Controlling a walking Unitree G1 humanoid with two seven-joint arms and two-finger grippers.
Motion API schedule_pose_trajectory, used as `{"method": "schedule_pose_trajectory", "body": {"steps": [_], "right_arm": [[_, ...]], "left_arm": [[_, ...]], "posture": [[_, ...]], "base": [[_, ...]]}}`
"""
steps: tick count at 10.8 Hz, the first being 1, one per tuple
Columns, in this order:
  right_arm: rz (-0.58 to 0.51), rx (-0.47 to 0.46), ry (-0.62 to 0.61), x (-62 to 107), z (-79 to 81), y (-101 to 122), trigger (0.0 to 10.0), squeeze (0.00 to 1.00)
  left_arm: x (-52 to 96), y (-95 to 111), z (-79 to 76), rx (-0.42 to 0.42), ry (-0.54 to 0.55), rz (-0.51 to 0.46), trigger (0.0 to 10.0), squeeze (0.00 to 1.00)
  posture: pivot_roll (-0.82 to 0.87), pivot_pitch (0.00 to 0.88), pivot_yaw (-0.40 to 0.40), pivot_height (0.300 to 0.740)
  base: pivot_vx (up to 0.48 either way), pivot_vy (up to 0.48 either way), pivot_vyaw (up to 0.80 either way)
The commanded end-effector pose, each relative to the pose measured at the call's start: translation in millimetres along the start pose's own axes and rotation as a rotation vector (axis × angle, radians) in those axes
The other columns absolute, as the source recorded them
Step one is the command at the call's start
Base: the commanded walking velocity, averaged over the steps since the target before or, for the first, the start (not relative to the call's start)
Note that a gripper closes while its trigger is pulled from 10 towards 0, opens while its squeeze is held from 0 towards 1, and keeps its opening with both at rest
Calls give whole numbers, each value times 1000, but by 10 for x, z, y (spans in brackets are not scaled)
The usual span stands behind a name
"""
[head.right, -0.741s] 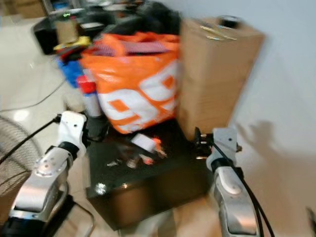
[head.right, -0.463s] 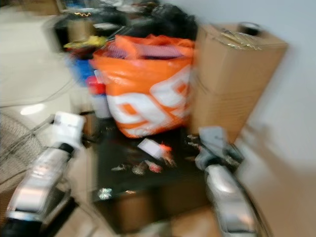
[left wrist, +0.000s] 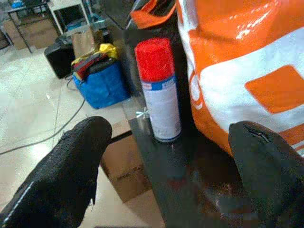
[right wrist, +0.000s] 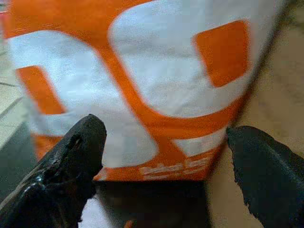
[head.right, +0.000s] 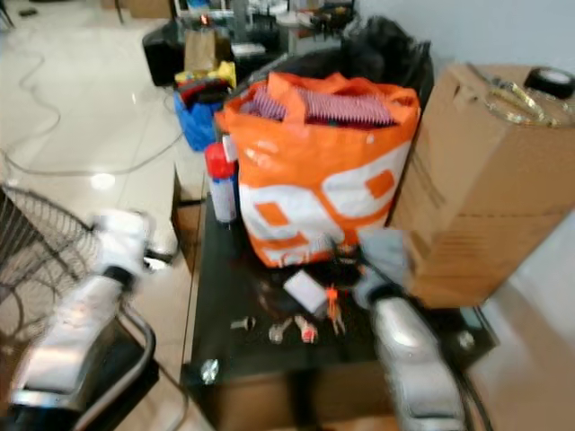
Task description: Hang keys on a hook
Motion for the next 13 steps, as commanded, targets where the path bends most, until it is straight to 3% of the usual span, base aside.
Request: {"method": "schedule_pose_trajectory", "body": {"steps": [1, 3, 4, 5, 6, 8, 9, 11, 13], "right_arm": [[3, 6, 18, -17, 50, 20, 10000, 0], [59, 8, 33, -37, 28, -57, 10000, 0], [114, 19, 62, -47, 36, -134, 10000, 0], [150, 57, 106, -45, 70, -212, 10000, 0], [226, 157, 223, -8, 174, -388, 10000, 0], [318, 294, 354, 41, 289, -662, 10000, 0], [355, 336, 406, 52, 370, -805, 10000, 0], [416, 340, 462, 81, 468, -1004, 10000, 0], [418, 290, 439, 10, 490, -998, 10000, 0]], "left_arm": [[3, 25, 83, -23, 21, -1, 10000, 0], [-43, -4, 88, -48, 8, 20, 10000, 0], [-74, -95, 44, -101, -69, 73, 10000, 0], [-63, -273, 1, -230, -173, 156, 10000, 0], [-22, -497, -70, -338, -326, 245, 10000, 0], [-25, -733, -196, -426, -464, 341, 10000, 0], [-3, -851, -334, -483, -566, 367, 10000, 0], [-11, -907, -658, -428, -678, 350, 10000, 0], [-29, -1031, -731, -403, -698, 385, 10000, 0]], "posture": [[-111, 0, -8, 740], [-116, 0, -8, 740], [-120, 0, -6, 740], [-122, 0, -6, 740], [-140, 0, -3, 740], [-165, 0, -8, 740], [-178, 0, -6, 740], [-211, 0, 11, 740], [-232, 0, 15, 740]], "base": [[0, 0, 0], [0, 0, 0], [0, 0, 0], [0, 0, 0], [0, 0, 0], [0, 0, 0], [0, 0, 0], [0, 0, 0], [0, 0, 0]]}}
Point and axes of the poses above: a point about 5 cm out from each wrist's last joint towards the gripper, its own x axis pointing back from the gripper into the wrist, its own y axis along the axis of the wrist's last joint, z = x × y, the point moved 4 cm from there along -x, pointing out of the wrist towards the gripper, and after that the axes turned 12 degrees about x, right-handed, at the moved point
